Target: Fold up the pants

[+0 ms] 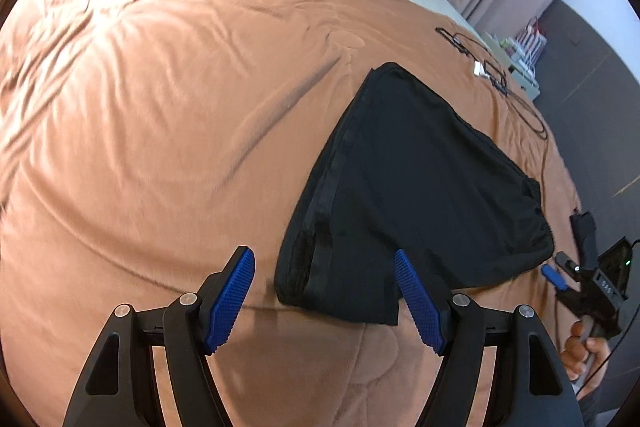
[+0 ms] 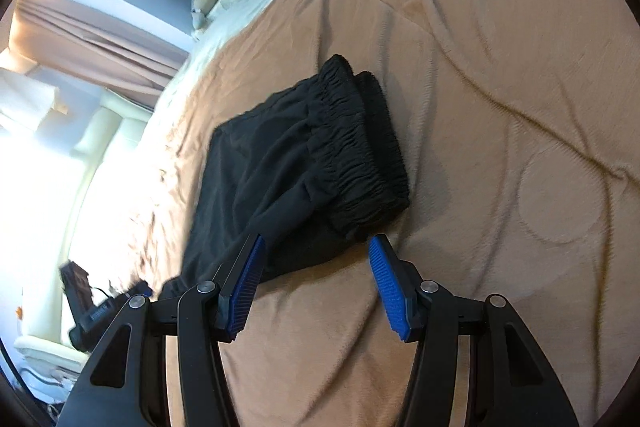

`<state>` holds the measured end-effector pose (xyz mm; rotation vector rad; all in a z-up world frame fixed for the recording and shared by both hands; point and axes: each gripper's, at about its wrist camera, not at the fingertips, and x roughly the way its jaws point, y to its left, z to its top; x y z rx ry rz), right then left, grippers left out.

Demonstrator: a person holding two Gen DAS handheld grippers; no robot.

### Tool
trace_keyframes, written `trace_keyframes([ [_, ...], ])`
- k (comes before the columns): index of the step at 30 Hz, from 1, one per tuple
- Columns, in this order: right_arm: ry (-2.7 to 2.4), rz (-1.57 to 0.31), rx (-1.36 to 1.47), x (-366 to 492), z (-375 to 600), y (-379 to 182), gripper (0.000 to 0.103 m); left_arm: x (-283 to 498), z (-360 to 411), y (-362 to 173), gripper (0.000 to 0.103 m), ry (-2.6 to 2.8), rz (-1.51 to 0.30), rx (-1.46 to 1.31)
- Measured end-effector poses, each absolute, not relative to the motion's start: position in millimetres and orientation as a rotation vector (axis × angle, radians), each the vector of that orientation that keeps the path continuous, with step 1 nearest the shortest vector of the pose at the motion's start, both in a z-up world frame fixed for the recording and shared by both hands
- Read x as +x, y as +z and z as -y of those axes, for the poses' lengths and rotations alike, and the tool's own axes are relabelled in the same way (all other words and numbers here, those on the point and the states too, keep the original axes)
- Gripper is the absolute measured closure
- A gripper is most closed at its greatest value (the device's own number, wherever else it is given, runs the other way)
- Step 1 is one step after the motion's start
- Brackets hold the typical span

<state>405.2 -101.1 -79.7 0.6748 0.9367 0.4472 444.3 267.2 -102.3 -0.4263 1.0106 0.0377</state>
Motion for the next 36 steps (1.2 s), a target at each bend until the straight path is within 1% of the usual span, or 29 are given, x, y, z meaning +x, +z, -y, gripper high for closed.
trace_keyframes([
  [5,0.46,-0.95,0.695,407.0,93.7,-91.4,0.05,438.4,-274.1,-122.4,0.029,0.007,-1.019,-0.558],
  [10,0.425,-0.962,0.698,411.0,93.4,-98.7,0.05,439.2,-276.1,-142.9,0.029,-0.012,-1.042,-0.631],
  [17,0.408,-0.942,0.726,409.1,98.5,-103.3,0.05,445.7,-278.2,-158.4,0.036,-0.023,-1.042,-0.643],
  [22,0.394,-0.923,0.72,408.0,98.7,-102.4,0.05,451.6,-276.7,-161.6,0.052,-0.019,-1.028,-0.621],
  [24,0.386,-0.916,0.721,408.0,98.8,-103.2,0.051,454.2,-274.6,-162.6,0.068,-0.02,-1.028,-0.608],
  [25,0.381,-0.914,0.719,409.3,98.5,-103.8,0.055,455.0,-274.0,-163.0,0.073,-0.026,-1.026,-0.607],
  [26,0.368,-0.915,0.709,409.9,97.8,-103.4,0.059,455.3,-273.9,-163.4,0.086,-0.036,-1.024,-0.609],
  [27,0.356,-0.92,0.69,410.4,95.8,-103.0,0.067,455.2,-273.1,-163.6,0.089,-0.045,-1.026,-0.61],
  [28,0.346,-0.925,0.671,410.7,93.0,-102.8,0.072,455.0,-272.0,-162.5,0.09,-0.041,-1.025,-0.601],
  [30,0.344,-0.919,0.642,408.7,87.7,-98.5,0.077,451.3,-268.2,-158.3,0.092,-0.031,-1.022,-0.569],
  [33,0.337,-0.912,0.61,403.3,82.4,-89.5,0.081,444.0,-267.1,-148.4,0.094,-0.02,-1.001,-0.55],
  [34,0.334,-0.912,0.607,401.2,80.8,-86.7,0.082,441.7,-268.4,-145.0,0.096,-0.018,-0.993,-0.555],
  [36,0.337,-0.913,0.605,398.2,77.7,-82.1,0.083,436.9,-269.2,-137.8,0.097,-0.02,-0.981,-0.561],
])
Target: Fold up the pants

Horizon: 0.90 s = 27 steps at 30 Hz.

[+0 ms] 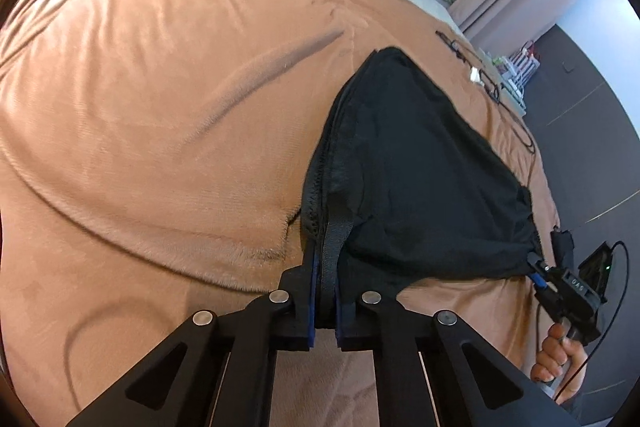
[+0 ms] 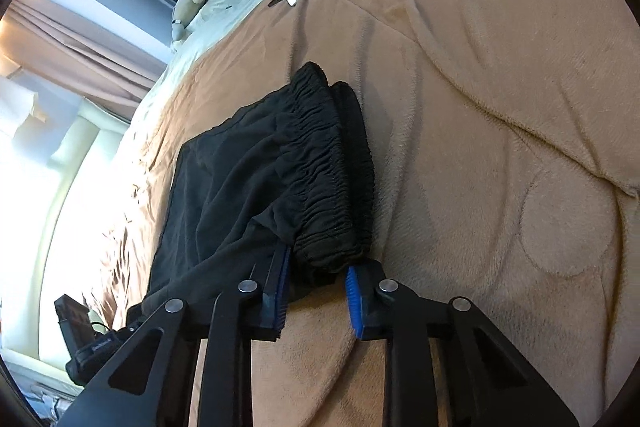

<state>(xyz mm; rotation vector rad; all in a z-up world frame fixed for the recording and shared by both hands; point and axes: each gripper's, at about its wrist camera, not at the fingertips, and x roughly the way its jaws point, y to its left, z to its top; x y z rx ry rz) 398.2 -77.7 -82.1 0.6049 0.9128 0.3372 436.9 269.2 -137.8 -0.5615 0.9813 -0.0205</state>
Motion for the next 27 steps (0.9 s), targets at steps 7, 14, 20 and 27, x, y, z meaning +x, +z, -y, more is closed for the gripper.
trace_keyframes([
  [7,0.364,-0.902,0.577,389.8,71.5,-66.7,0.084,413.9,-268.7,-117.0,0.097,-0.024,-0.964,-0.552],
  [14,0.4,-0.92,0.554,375.9,74.7,-61.2,0.084,373.2,-270.4,-105.5,0.097,-0.021,-0.946,-0.576],
  [20,0.439,-0.93,0.515,363.7,71.3,-54.3,0.084,335.7,-274.3,-99.7,0.097,0.003,-0.939,-0.604],
  [27,0.466,-0.944,0.497,346.9,70.0,-54.7,0.084,294.6,-273.8,-93.4,0.097,0.012,-0.921,-0.636],
])
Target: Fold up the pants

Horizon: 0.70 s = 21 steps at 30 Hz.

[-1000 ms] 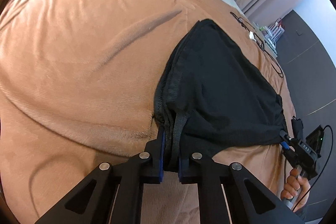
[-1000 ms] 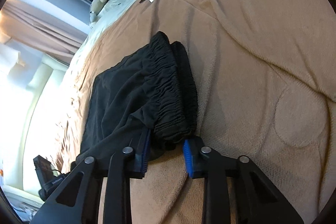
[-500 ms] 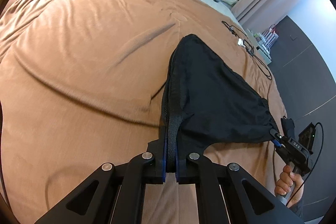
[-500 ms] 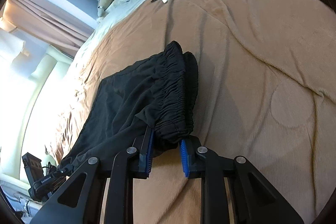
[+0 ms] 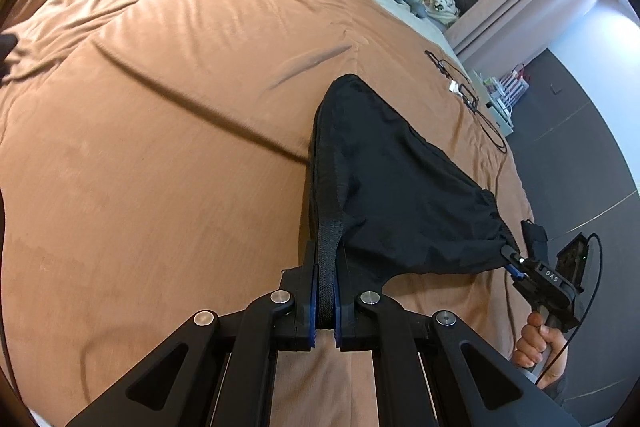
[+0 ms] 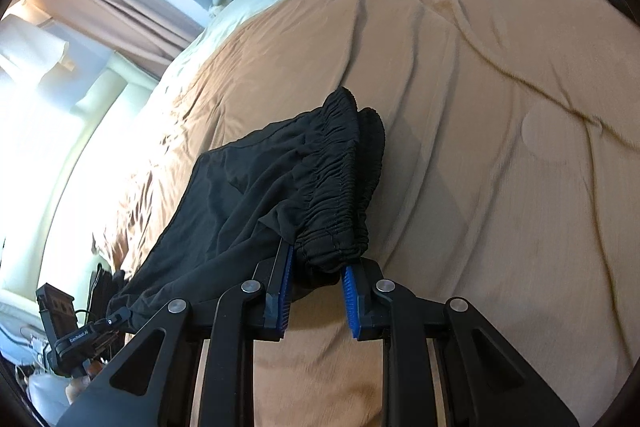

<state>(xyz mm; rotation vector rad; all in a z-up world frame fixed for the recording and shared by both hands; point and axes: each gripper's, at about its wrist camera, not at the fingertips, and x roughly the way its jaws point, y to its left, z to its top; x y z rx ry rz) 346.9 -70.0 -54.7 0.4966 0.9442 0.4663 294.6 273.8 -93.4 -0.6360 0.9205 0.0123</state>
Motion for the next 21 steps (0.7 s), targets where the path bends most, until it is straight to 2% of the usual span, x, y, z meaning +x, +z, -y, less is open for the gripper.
trace_keyframes([
  [21,0.552,-0.946,0.396,300.4,57.6,-48.2,0.084,185.0,-261.7,-103.6,0.097,0.037,-0.897,-0.73],
])
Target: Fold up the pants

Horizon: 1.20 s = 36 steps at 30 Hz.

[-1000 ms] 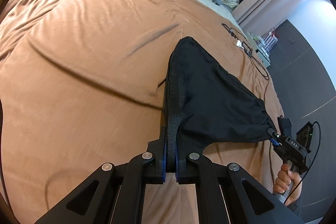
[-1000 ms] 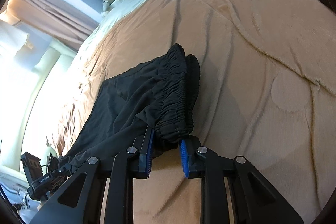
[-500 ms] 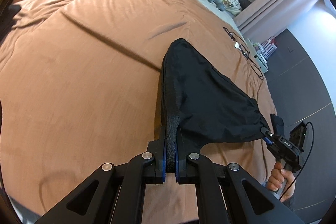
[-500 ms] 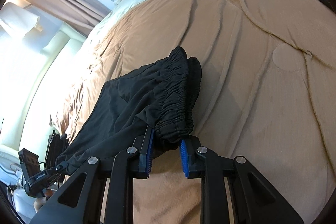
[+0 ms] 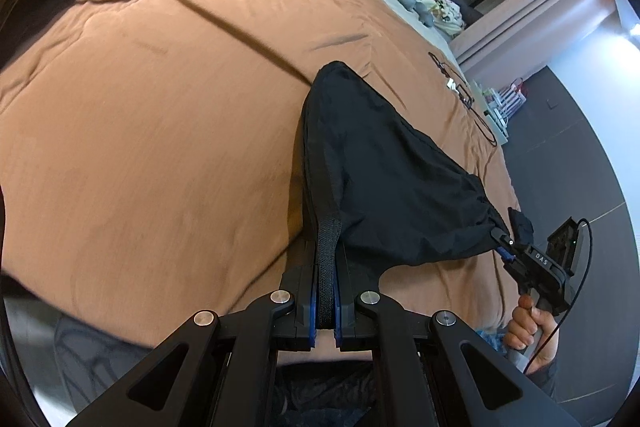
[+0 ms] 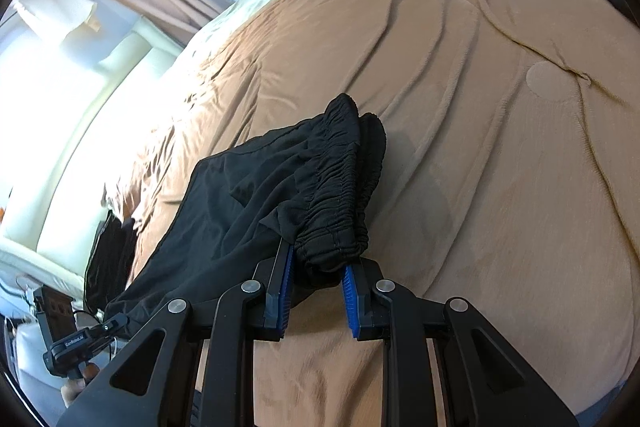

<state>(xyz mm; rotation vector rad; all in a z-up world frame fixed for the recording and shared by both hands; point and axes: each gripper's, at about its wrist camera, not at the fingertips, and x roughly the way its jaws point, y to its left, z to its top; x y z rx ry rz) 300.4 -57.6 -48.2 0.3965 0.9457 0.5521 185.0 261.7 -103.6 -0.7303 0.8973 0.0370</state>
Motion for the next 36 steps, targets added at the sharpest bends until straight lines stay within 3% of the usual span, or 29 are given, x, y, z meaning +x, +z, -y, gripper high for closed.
trace_keyframes([
  [15,0.502,-0.959,0.304,292.0,47.0,-58.5,0.084,172.1,-256.4,-145.3,0.095,-0.006,-0.957,-0.82],
  [16,0.499,-0.961,0.3,291.5,46.6,-59.2,0.081,171.8,-256.6,-145.9,0.093,-0.004,-0.957,-0.814],
  [17,0.497,-0.959,0.303,290.2,47.3,-59.5,0.08,170.8,-256.7,-145.5,0.083,-0.003,-0.96,-0.808],
  [20,0.461,-0.941,0.293,281.8,53.1,-56.1,0.063,166.5,-261.0,-142.8,0.045,-0.007,-0.931,-0.805],
  [21,0.454,-0.929,0.287,278.3,56.4,-53.9,0.057,165.5,-262.8,-140.0,0.037,-0.007,-0.915,-0.799],
  [24,0.427,-0.877,0.279,265.1,64.2,-41.2,0.054,165.9,-267.7,-136.7,0.033,-0.01,-0.888,-0.802],
  [36,0.48,-0.811,0.194,230.8,18.4,-15.4,0.054,184.8,-273.6,-148.8,0.033,0.014,-0.918,-0.79],
])
